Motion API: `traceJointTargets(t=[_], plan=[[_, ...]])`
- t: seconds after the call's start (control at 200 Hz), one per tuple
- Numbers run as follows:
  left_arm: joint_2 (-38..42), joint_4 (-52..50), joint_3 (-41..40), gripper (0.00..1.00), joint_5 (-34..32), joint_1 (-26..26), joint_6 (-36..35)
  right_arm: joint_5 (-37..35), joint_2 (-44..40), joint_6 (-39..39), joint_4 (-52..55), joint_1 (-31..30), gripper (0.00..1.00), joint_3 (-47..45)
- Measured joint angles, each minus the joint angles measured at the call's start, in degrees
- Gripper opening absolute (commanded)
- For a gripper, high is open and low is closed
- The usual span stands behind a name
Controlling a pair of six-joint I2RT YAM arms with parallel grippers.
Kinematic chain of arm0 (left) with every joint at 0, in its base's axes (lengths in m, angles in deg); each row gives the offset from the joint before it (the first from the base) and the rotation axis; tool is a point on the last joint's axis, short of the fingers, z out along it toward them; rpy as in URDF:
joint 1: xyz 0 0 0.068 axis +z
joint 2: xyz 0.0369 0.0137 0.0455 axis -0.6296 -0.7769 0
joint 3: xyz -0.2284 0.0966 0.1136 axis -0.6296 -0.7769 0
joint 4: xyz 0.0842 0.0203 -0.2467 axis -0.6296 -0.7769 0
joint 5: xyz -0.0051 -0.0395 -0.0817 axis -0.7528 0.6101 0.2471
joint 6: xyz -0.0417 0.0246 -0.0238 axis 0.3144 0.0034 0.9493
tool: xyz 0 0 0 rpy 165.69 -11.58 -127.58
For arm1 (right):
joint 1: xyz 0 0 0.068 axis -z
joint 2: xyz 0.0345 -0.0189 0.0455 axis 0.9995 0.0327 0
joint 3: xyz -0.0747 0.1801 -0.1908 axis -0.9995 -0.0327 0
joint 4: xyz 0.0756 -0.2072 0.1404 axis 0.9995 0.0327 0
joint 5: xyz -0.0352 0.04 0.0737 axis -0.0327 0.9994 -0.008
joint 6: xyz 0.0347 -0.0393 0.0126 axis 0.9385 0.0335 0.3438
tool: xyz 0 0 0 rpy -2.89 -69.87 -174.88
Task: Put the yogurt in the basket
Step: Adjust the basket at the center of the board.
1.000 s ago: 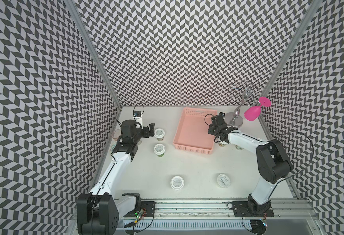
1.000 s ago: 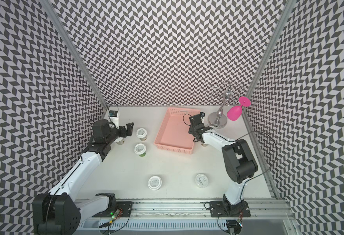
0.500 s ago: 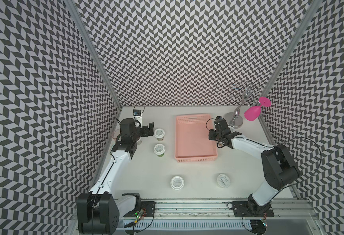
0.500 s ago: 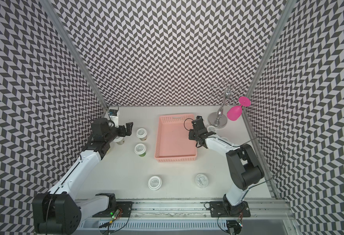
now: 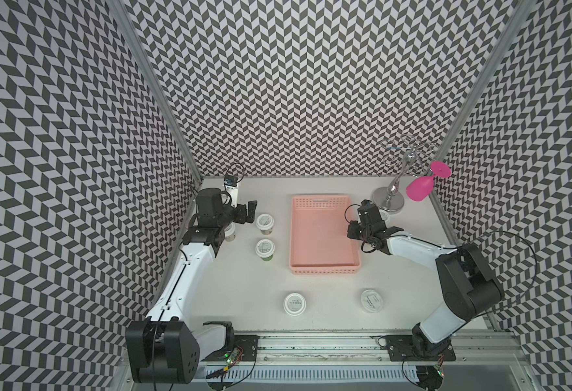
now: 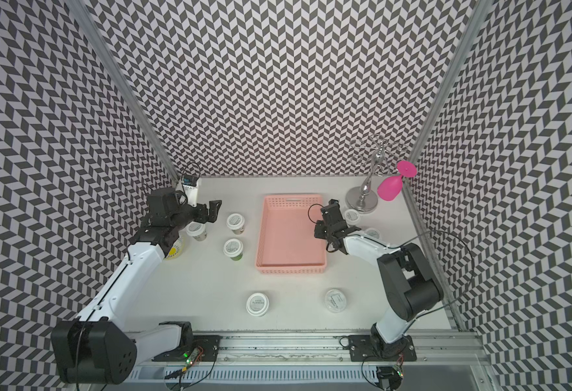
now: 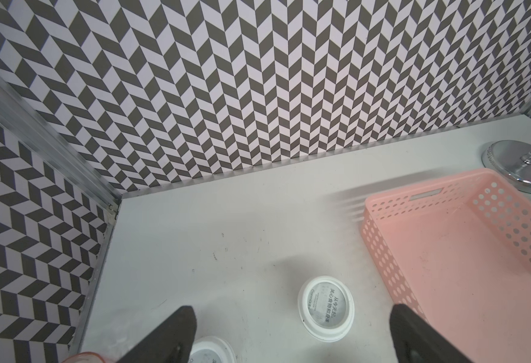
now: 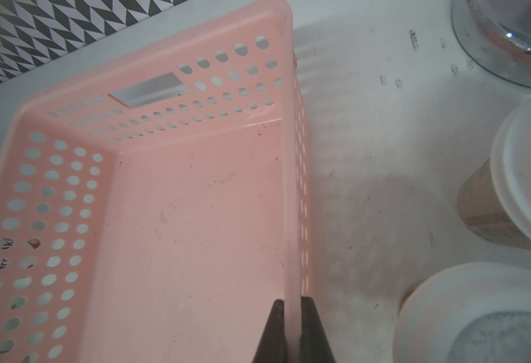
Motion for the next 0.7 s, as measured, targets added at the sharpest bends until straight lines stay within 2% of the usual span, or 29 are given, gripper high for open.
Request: traceJointTargets(t=[0.13,0.456,0.696], plan=[[0.00,-1.22,0.37,1.00,-0.24,-0.72,0.17,-0.02,0.63,0.74,-1.42,-0.26,0.09,0.00],[-2.93,-1.68,0.31,1.00,-0.96,-4.00,0.13,-0.22,1.66,0.33,-2.78,-0.83,0.37,0.37],[-5.60,-3.87,0.59,1.00,-3.13,-5.42,0.11,-2.23,0.68,-1.05,-0.85,-0.83,0.46,1.05]])
